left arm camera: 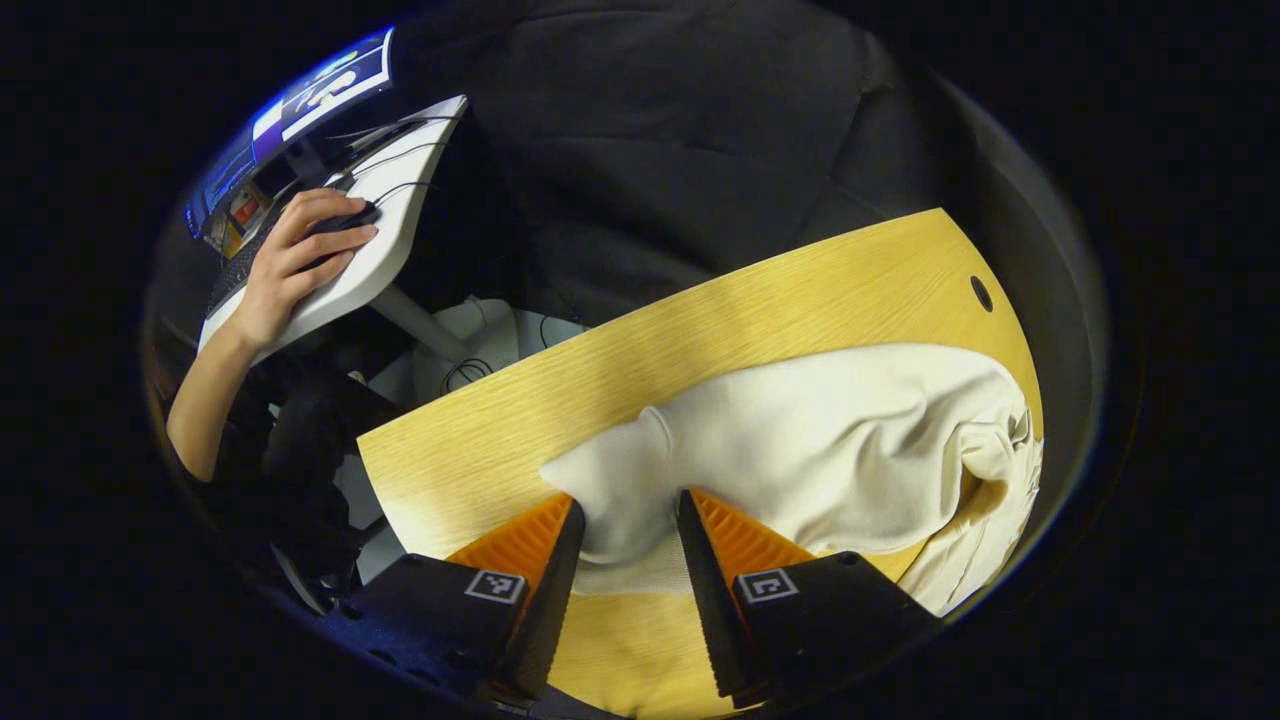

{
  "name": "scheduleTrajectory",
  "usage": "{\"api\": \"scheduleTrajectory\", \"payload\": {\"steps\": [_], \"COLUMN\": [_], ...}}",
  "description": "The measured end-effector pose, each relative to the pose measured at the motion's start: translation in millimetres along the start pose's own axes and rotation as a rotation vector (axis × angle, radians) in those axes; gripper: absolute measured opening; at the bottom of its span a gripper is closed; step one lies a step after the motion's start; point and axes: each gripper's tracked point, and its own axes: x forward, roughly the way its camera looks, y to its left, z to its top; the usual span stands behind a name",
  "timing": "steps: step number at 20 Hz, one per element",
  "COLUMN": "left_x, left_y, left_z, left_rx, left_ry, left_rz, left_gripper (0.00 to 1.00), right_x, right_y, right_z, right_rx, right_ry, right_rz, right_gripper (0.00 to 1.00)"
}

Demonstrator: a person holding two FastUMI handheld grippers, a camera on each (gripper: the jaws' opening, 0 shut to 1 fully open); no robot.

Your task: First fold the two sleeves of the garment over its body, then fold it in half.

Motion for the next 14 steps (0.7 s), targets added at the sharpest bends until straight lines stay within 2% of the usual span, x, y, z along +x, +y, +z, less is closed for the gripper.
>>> {"api": "scheduleTrajectory", "payload": {"steps": [1,3,4,6,11,12,13,14], "left_x": [1,1,0,-1,-22,-28,-35,-43], "left_y": [-1,-9,-12,-12,-18,-22,-27,-34], "left_z": [2,5,4,5,15,18,20,24], "left_rx": [0.007,0.019,0.025,0.038,0.116,0.131,0.15,0.175], "left_ry": [-0.006,-0.015,-0.013,-0.015,-0.058,-0.068,-0.069,-0.081], "left_rz": [-0.01,-0.057,-0.069,-0.07,-0.063,-0.067,-0.074,-0.082], "left_gripper": [0.61,0.47,0.3,0.13,0.04,0.04,0.04,0.04], "right_x": [-1,-6,-8,-11,-17,-18,-19,-19], "right_y": [-5,-15,-22,-33,-52,-56,-57,-58], "right_z": [-2,-7,-9,-15,-30,-33,-36,-38], "right_rx": [0.002,0.008,0.016,0.037,0.091,0.084,0.078,0.074], "right_ry": [0.0,0.003,0.001,0.0,-0.001,-0.002,-0.001,0.0], "right_rz": [-0.006,-0.01,-0.017,-0.02,-0.027,-0.029,-0.029,-0.034], "right_gripper": [0.97,0.98,0.98,0.97,0.97,0.93,0.98,0.98]}}
